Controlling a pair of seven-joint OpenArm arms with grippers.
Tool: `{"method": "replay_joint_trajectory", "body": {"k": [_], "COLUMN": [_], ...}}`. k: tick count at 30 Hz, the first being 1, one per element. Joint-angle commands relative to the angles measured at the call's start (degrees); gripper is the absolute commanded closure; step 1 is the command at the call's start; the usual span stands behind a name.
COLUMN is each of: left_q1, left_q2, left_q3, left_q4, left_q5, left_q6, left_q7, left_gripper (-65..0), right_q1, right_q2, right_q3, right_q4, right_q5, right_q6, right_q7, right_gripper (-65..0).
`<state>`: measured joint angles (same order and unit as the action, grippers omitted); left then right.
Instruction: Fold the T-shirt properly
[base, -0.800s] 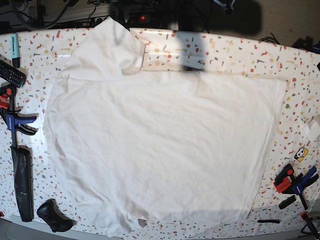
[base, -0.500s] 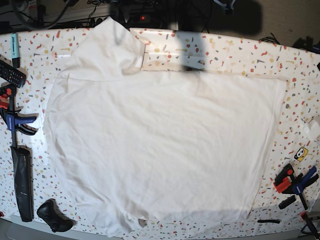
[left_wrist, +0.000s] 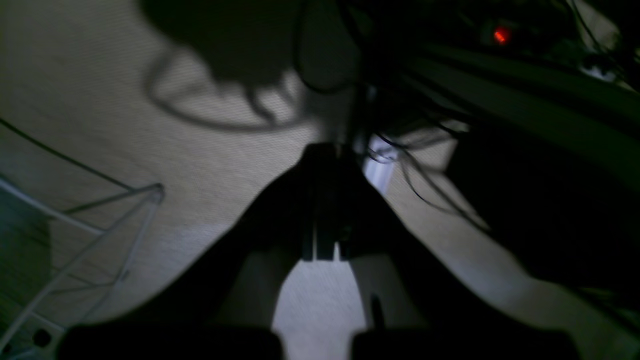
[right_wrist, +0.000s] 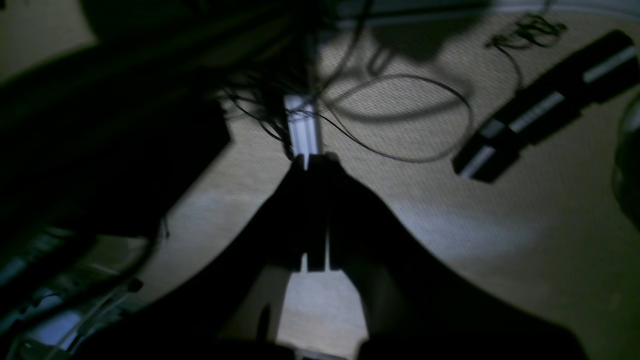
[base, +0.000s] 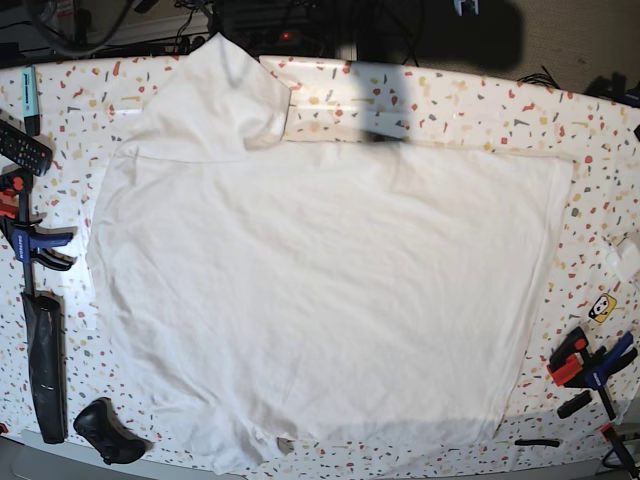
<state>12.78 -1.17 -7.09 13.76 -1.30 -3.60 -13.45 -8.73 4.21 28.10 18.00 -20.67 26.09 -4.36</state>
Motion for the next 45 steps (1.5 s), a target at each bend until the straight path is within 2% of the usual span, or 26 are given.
{"method": "replay_joint_trajectory", "body": {"k": [1, 4, 7, 10, 13, 17, 21, 27, 32, 39, 42, 45], "left_q1": [1.4, 3.7, 6.0, 7.9, 10.3, 14.5, 20.1, 30.9, 38.9, 45.5, 47.3, 48.4], "left_q2": [-0.2, -0.5, -0.5, -1.3, -1.9, -2.7, -2.7, -2.7, -2.7, -2.7, -2.7, -2.7], "left_q3": [0.0, 0.0, 0.0, 0.0, 0.0, 0.0, 0.0, 0.0, 0.0, 0.0, 0.0, 0.0], "left_q4": [0.1, 0.1, 0.2, 0.5, 2.5, 7.0, 13.9, 27.0, 38.3, 52.8, 57.2, 60.2], "left_q5": [-0.2, -0.2, -0.2, -0.2, -0.2, -0.2, -0.2, -0.2, -0.2, -0.2, -0.2, -0.2], "left_q6": [-0.3, -0.3, -0.8, -3.7, -8.6, -11.6, -11.6, -11.6, -11.6, -11.6, -11.6, -11.6], "left_q7": [-1.5, -5.9, -9.6, -13.1, -14.8, -15.2, -16.9, -28.3, -34.6, -35.1, -35.1, -35.1], "left_gripper": [0.0, 0.0, 0.0, 0.0, 0.0, 0.0, 0.0, 0.0, 0.0, 0.0, 0.0, 0.0], "right_q1": [-0.7, -2.3, -4.2, -6.3, -8.7, -11.9, -15.2, -19.0, -22.6, -29.4, -33.3, -37.2], "right_q2": [0.9, 2.9, 5.4, 8.0, 10.6, 13.8, 16.1, 17.6, 17.5, 17.4, 17.2, 16.6], "right_q3": [0.0, 0.0, 0.0, 0.0, 0.0, 0.0, 0.0, 0.0, 0.0, 0.0, 0.0, 0.0], "right_q4": [0.2, 0.2, 0.2, 0.3, 0.3, 0.3, 0.3, 0.5, 2.7, 9.6, 14.2, 19.1], "right_q5": [0.7, 5.9, 12.4, 16.9, 18.6, 18.6, 18.5, 17.9, 17.9, 17.7, 16.7, 12.7], "right_q6": [1.0, 2.8, 8.2, 13.9, 13.9, 13.9, 13.9, 13.9, 13.9, 13.9, 13.9, 13.9], "right_q7": [0.1, 0.3, 0.6, 1.7, 4.8, 10.8, 19.0, 28.7, 37.1, 49.4, 57.9, 69.8], "right_gripper": [0.0, 0.0, 0.0, 0.0, 0.0, 0.0, 0.0, 0.0, 0.0, 0.0, 0.0, 0.0]}}
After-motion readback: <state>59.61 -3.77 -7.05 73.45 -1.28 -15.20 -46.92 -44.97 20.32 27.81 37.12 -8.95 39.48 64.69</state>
